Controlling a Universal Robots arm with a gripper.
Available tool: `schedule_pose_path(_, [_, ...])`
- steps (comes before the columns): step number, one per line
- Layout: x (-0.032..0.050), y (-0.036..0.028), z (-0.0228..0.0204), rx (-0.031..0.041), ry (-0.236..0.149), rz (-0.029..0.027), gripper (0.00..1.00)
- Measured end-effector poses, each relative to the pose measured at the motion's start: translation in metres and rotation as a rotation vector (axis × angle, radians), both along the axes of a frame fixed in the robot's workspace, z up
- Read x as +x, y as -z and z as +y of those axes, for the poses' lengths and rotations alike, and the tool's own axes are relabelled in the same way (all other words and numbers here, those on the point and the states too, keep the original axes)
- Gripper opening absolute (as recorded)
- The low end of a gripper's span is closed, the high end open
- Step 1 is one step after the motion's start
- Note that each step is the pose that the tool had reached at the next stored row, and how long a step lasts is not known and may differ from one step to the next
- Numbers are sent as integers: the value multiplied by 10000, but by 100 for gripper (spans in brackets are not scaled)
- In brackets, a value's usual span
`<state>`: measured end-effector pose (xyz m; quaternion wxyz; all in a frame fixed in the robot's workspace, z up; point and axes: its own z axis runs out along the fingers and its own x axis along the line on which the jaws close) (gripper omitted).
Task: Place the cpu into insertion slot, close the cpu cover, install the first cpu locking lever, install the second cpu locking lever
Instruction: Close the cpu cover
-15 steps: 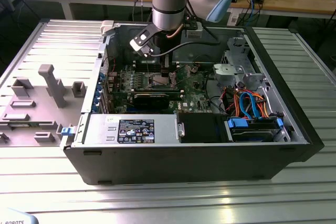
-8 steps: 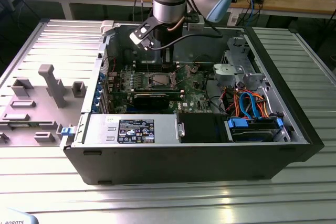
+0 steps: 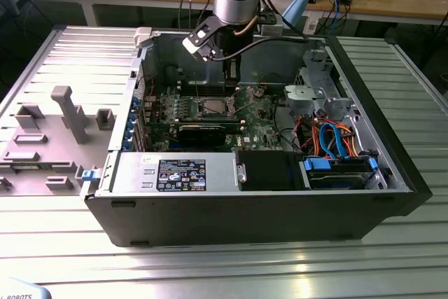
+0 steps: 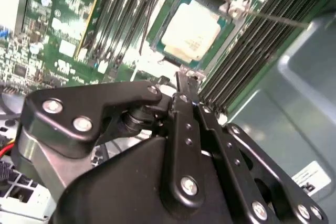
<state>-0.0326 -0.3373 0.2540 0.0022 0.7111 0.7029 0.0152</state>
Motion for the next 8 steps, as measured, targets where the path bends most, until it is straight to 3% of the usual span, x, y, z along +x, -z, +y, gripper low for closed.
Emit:
schedule_pose_path(2, [2, -11, 1, 1, 2, -1, 11])
schedule_pose_path(4, [4, -88, 2, 1, 1, -2, 11])
schedule_pose_path(8, [82, -101, 4, 1, -2, 9, 11])
